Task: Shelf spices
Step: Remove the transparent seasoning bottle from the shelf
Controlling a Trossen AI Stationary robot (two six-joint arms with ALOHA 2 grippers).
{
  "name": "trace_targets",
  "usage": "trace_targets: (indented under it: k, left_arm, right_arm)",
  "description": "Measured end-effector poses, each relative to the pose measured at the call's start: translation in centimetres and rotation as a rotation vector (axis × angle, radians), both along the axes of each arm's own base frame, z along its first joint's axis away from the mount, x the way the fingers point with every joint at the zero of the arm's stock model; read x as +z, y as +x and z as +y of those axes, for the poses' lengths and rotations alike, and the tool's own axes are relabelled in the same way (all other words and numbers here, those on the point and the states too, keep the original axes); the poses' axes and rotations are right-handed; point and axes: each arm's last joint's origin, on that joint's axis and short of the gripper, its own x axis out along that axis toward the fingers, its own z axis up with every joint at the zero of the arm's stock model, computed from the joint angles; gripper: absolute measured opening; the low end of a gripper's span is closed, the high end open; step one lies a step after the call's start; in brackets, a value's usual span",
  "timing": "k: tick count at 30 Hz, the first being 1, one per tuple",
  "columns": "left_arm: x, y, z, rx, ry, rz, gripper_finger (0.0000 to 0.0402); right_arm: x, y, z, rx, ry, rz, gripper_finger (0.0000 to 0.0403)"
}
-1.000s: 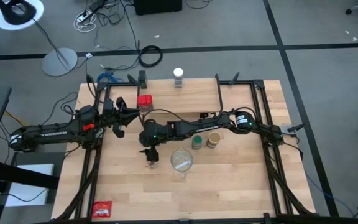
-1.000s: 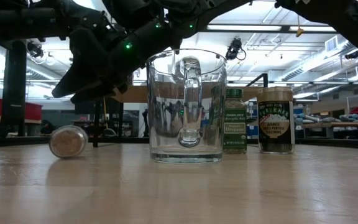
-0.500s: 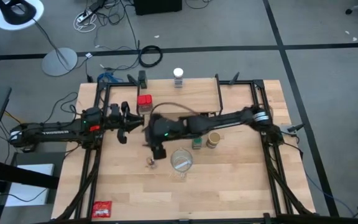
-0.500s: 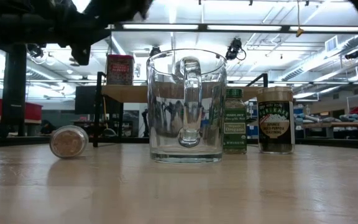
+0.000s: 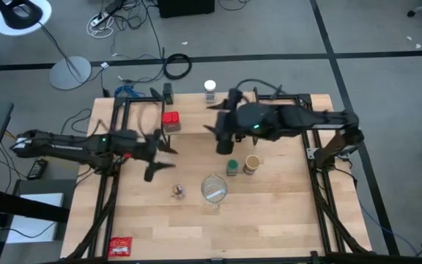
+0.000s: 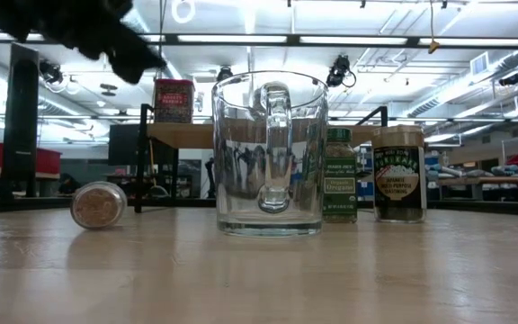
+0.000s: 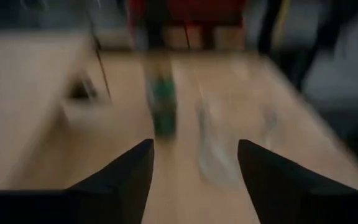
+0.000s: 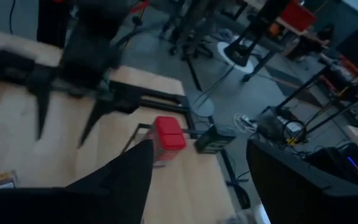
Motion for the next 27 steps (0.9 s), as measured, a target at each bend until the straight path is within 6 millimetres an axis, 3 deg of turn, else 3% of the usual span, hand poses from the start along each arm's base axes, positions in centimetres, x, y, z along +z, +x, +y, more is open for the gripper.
trace_targets:
  k: [5,11,14,20,27]
  left_arm:
    - [-0.8,3.0,-2.6,-0.108,0.133,0.258,0.0252]
    - [-1.8,6.1,-6.2,-0.232,0.396,0.436,0.0252]
    - [-2.6,6.8,-7.4,-0.266,0.526,0.557,0.0252]
    - [-5.4,7.1,-9.7,-0.365,0.612,0.726,0.0253]
    - [-6.9,7.4,-11.8,-0.370,0.735,0.691,0.0252]
  right_arm:
    - [0.9,-2.4,-0.3,-0.020,-0.005,-0.024,0.0246]
    - [0.4,-3.1,-0.6,-0.046,-0.002,-0.003,0.0241]
    - [0.0,-3.0,-0.6,-0.046,-0.005,0.018,0.0240]
    - [-0.4,-2.9,-0.6,-0.049,-0.009,0.033,0.0240]
    - [-0.4,-2.9,-0.7,-0.054,-0.012,0.031,0.0240]
